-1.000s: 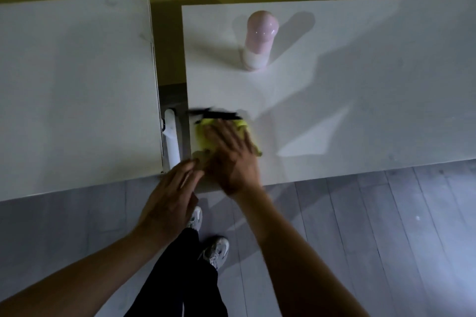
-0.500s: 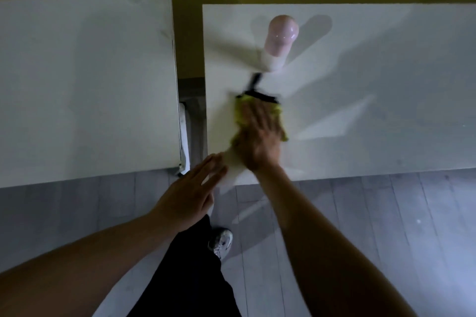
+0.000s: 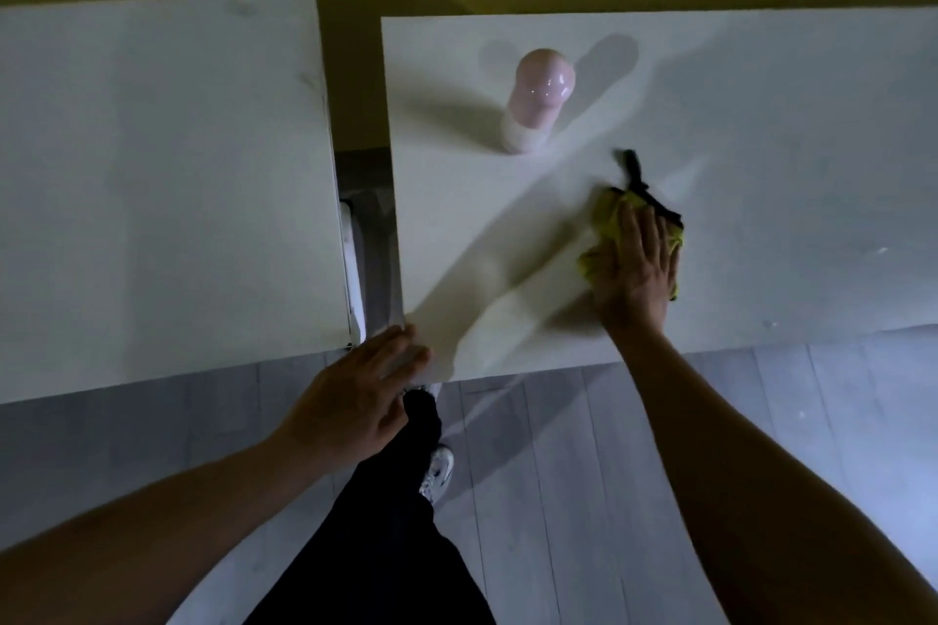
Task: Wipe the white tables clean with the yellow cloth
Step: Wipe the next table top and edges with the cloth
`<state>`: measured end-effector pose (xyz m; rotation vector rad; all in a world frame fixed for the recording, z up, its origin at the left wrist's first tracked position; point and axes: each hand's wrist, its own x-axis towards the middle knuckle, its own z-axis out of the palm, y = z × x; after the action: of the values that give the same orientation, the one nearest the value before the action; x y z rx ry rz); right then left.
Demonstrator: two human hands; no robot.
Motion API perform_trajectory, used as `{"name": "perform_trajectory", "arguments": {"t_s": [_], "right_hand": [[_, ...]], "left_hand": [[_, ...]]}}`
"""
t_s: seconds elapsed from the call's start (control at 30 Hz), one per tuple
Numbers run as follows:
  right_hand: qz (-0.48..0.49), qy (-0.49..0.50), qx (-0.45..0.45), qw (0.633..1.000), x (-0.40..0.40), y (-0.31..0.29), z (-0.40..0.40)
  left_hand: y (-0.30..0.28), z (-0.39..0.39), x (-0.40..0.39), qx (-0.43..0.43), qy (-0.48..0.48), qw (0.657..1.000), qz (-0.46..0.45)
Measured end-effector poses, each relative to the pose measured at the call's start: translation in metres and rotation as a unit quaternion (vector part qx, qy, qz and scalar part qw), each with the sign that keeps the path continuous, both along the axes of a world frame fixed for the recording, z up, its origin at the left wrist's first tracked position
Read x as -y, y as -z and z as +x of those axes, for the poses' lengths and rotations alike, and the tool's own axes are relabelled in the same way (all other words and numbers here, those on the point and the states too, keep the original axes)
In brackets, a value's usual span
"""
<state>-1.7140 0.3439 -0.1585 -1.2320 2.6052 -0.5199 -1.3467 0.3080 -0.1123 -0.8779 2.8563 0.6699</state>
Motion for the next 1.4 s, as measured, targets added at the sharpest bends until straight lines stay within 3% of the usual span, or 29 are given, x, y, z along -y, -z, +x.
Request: {"name": "perform_trajectory", "arguments": {"t_s": [0.13,0.27,0.4,0.53,0.67,0.87,1.03,1.4], "right_hand": [[-0.005,0.055,0.021,0.998,0.01,0.0,0.041],[-0.021,-0.093,0.031,0.995,0.015,0.0,0.136],[0.008,-0.221,0.02,0.975,0.016,0.006,0.203],[0.001,-0.309,0.003,0.951,0.002,0.0,0.176],[-0.023,-0.179,0.016,0.983,-0.029,-0.004,0.118],[0.004,0.012,0.006,1.0,-0.07,-0.004,0.012],[-0.017,0.006,-0.002,1.0,-0.071,0.002,0.007],[-0.023,-0.026,-0.013,0.999,-0.075,0.007,0.0]], "left_hand": [[-0.003,-0.001,0.011,-0.028,0.004,1.0,-0.003],[-0.01,-0.009,0.031,-0.054,0.01,0.998,-0.018],[-0.027,-0.04,0.071,-0.072,-0.151,0.986,0.008],[-0.04,-0.111,0.126,-0.134,-0.243,0.959,0.052],[-0.053,-0.194,0.165,-0.182,-0.261,0.942,0.102],[-0.048,-0.264,0.184,-0.15,-0.27,0.945,0.107],[-0.042,-0.282,0.173,-0.165,-0.285,0.942,0.059],[-0.036,-0.402,0.068,-0.19,-0.205,0.955,0.102]]}}
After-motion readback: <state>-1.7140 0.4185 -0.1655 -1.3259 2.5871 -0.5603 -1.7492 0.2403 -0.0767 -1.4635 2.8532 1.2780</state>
